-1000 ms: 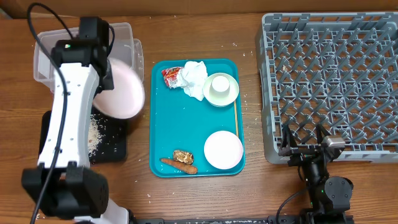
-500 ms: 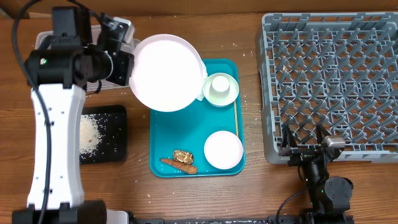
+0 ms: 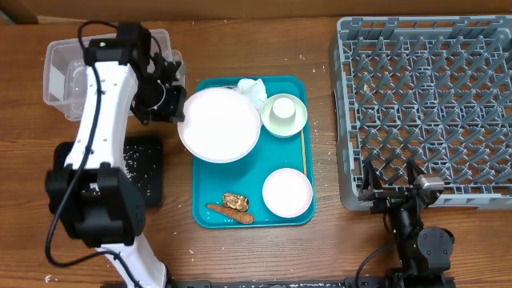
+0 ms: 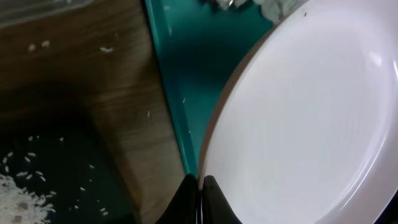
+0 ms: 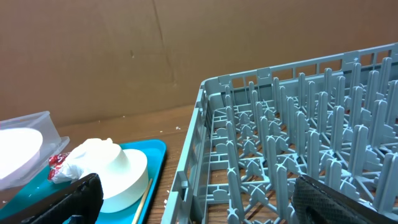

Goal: Sort waste into correct bins and load items into the dishwasher
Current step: 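Carry the empty plate back and set it on the teal tray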

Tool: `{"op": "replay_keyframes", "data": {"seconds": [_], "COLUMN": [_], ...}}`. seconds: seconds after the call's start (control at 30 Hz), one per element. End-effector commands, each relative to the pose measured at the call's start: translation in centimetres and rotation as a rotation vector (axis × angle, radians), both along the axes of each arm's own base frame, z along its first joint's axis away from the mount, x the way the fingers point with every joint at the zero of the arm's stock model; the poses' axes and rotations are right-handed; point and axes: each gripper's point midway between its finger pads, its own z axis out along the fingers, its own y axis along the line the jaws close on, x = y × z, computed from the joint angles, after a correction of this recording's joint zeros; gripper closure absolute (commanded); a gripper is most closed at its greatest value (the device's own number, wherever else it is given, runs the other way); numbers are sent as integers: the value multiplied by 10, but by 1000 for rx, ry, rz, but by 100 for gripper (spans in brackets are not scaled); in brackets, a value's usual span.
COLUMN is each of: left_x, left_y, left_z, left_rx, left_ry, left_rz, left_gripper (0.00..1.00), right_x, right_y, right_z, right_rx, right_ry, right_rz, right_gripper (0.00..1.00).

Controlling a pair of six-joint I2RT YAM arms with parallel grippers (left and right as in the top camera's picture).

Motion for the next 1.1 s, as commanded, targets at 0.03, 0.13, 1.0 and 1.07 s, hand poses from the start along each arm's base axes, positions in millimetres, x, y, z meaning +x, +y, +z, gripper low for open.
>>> {"op": "replay_keyframes", "data": {"seconds": [0.03,0.13,1.0,1.07], "left_x": [-13,-21,-13,-13], "left_y": [6,7,-18,-18], "left_z": [-27,-37,-69,-69], "left_rx": [65,74,149,149], "left_ry": [144,207,217,217], "left_rz": [47,50,-51,-51], "left_gripper": [96,96,95,95], "right_x": [0,0,0,0], "right_y": [0,0,0,0], "right_z": [-1,-1,-1,-1], "right_rx": [-7,-7,-7,-7], "right_ry": [-8,-8,-8,-8], "right_rz": [-2,-2,-2,-2], "right_gripper": [0,0,0,0]}}
